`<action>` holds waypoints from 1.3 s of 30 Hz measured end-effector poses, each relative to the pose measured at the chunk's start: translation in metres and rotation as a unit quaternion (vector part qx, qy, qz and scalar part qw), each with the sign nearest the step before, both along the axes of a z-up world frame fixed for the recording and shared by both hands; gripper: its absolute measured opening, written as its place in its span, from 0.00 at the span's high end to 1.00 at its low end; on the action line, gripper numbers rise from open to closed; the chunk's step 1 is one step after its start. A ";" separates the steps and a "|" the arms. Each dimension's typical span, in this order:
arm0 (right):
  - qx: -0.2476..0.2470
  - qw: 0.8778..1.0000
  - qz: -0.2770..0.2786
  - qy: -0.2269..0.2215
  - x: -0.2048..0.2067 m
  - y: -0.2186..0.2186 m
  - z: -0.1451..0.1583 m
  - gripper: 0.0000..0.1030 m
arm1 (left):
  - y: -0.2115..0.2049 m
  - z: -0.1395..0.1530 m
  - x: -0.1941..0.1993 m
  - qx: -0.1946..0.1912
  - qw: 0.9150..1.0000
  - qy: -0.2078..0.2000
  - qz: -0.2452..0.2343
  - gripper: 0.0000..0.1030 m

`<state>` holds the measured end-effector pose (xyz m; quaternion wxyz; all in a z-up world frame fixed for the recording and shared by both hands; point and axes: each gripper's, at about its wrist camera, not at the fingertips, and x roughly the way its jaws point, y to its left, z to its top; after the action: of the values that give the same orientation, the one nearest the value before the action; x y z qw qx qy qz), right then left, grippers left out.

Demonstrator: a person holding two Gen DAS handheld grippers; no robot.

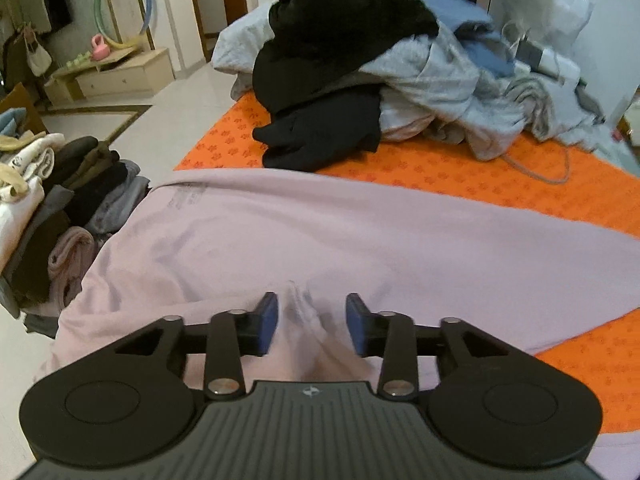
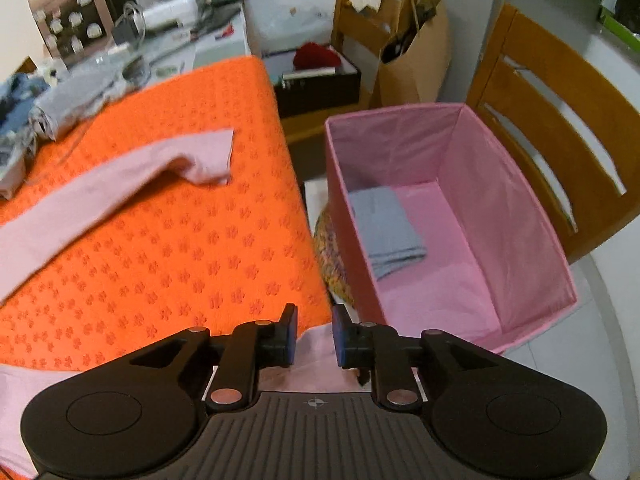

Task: Fold clothes

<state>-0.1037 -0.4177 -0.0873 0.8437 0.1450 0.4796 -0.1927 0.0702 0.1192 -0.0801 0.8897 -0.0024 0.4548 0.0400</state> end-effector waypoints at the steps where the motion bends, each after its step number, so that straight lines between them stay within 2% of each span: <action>1: 0.001 1.000 -0.005 -0.005 -0.007 -0.003 0.005 0.78 | 0.000 0.004 -0.005 -0.009 1.000 0.000 0.000 0.42; 4: 0.012 0.999 -0.026 -0.013 -0.029 -0.011 0.011 0.73 | -0.003 0.016 -0.021 -0.028 1.000 -0.003 -0.011 0.33; 5: 0.016 0.999 -0.035 -0.014 -0.037 -0.013 0.012 0.73 | -0.004 0.021 -0.027 -0.040 0.999 -0.003 -0.019 0.26; 6: 0.021 0.999 -0.046 -0.013 -0.044 -0.014 0.011 0.73 | -0.004 0.025 -0.033 -0.053 0.998 -0.007 -0.029 0.22; 8: 0.034 0.997 -0.070 -0.010 -0.061 -0.016 0.004 0.72 | -0.006 0.033 -0.045 -0.066 0.997 -0.018 -0.045 0.20; 12: 0.077 0.988 -0.130 0.001 -0.083 -0.015 -0.022 0.68 | -0.008 0.039 -0.062 -0.053 0.996 -0.024 -0.062 0.20; 16: 0.119 0.977 -0.176 -0.023 -0.094 -0.010 -0.042 0.61 | 0.004 0.033 -0.071 -0.047 0.998 -0.009 -0.050 0.20; 19: 0.153 0.963 -0.218 -0.049 -0.099 -0.012 -0.054 0.62 | 0.020 0.030 -0.078 -0.051 0.998 0.003 -0.028 0.20; 21: 0.168 0.954 -0.240 -0.065 -0.102 -0.013 -0.059 0.80 | 0.033 0.028 -0.085 -0.058 0.998 0.013 -0.004 0.20; 22: 0.170 0.951 -0.247 -0.073 -0.103 -0.013 -0.059 0.97 | 0.039 0.026 -0.088 -0.062 0.998 0.019 0.008 0.20; 23: 0.168 0.949 -0.252 -0.083 -0.103 -0.012 -0.057 0.97 | 0.047 0.024 -0.094 -0.069 0.997 0.025 0.023 0.19; 26: 0.123 0.955 -0.245 -0.109 -0.104 -0.002 -0.038 0.97 | 0.067 0.019 -0.111 -0.073 0.994 0.039 0.069 0.19; 31: 0.032 0.965 -0.238 -0.107 -0.106 0.005 -0.003 0.98 | 0.089 0.013 -0.137 -0.071 0.989 0.047 0.119 0.19; 34: 0.000 0.969 -0.235 -0.072 -0.099 0.003 -0.007 0.98 | 0.102 0.008 -0.147 -0.079 0.984 0.051 0.155 0.19; 36: 0.000 0.971 -0.233 -0.049 -0.093 0.003 -0.017 0.97 | 0.111 0.005 -0.153 -0.078 0.980 0.049 0.175 0.19; 39: -0.035 0.974 -0.221 -0.016 -0.085 0.013 -0.021 0.93 | 0.125 0.004 -0.161 -0.074 0.976 0.042 0.200 0.19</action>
<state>-0.1887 -0.4052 -0.1086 0.7921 0.2206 0.4154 -0.3890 -0.0911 0.2446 -0.0761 0.8414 -0.1570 0.4836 0.1832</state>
